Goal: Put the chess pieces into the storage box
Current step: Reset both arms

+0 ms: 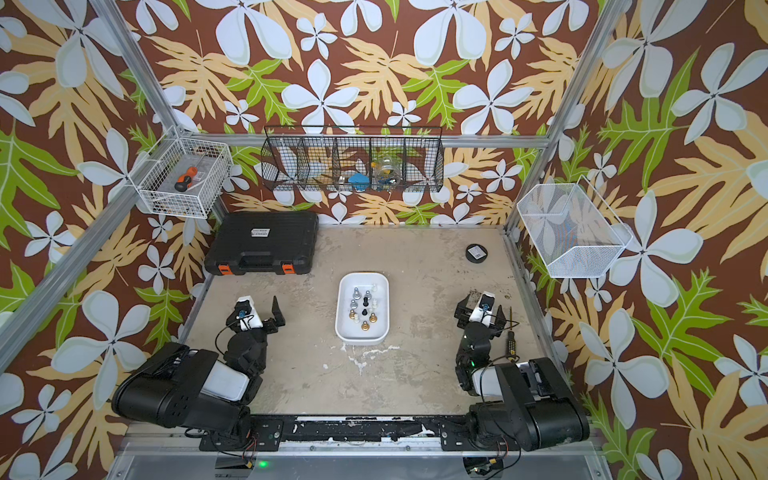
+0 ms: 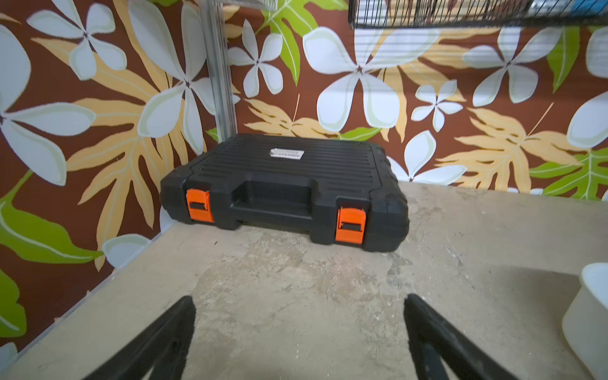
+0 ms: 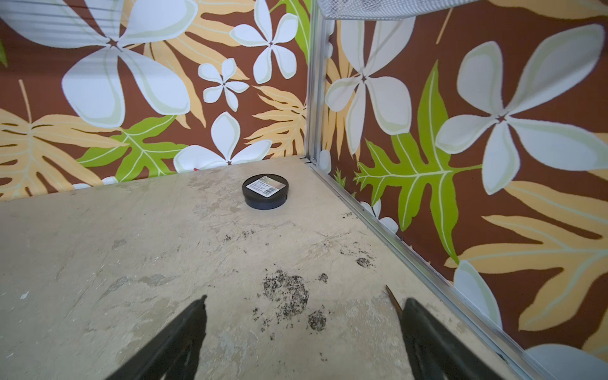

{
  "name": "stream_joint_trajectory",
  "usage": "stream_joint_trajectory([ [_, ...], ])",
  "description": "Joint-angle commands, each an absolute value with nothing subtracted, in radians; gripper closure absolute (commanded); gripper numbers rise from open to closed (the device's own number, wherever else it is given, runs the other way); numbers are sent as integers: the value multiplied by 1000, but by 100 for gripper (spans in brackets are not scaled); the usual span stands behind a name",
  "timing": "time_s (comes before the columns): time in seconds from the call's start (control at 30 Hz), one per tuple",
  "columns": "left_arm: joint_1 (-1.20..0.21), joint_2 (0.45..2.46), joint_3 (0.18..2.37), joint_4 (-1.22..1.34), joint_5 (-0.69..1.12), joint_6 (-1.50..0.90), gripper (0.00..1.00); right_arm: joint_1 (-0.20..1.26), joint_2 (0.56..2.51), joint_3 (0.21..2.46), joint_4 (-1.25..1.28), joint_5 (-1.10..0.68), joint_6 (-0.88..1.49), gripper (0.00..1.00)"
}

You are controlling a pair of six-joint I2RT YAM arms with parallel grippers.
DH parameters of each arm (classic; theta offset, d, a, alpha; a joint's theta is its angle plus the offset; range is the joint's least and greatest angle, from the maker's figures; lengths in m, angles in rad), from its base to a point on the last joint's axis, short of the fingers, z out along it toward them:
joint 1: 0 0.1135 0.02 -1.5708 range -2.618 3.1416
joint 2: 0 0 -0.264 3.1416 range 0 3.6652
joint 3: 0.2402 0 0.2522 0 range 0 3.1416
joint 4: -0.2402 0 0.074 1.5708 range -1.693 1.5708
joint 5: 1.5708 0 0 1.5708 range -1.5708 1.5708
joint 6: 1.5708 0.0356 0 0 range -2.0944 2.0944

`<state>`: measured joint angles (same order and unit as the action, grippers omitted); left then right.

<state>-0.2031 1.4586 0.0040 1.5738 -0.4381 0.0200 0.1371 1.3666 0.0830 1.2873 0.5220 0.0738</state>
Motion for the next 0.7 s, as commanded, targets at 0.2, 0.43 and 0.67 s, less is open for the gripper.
stream_joint_trajectory([
  [0.2, -59, 1446, 155, 1275, -196, -76, 0, 115, 1486, 149, 1339, 290, 8, 8],
  [0.43, -58, 1440, 144, 1292, -206, -83, 0, 26, 1481, 193, 1236, 93, 46, 2],
  [0.67, -58, 1443, 149, 1290, -199, -80, 0, 28, 1476, 189, 1236, 101, 44, 0],
])
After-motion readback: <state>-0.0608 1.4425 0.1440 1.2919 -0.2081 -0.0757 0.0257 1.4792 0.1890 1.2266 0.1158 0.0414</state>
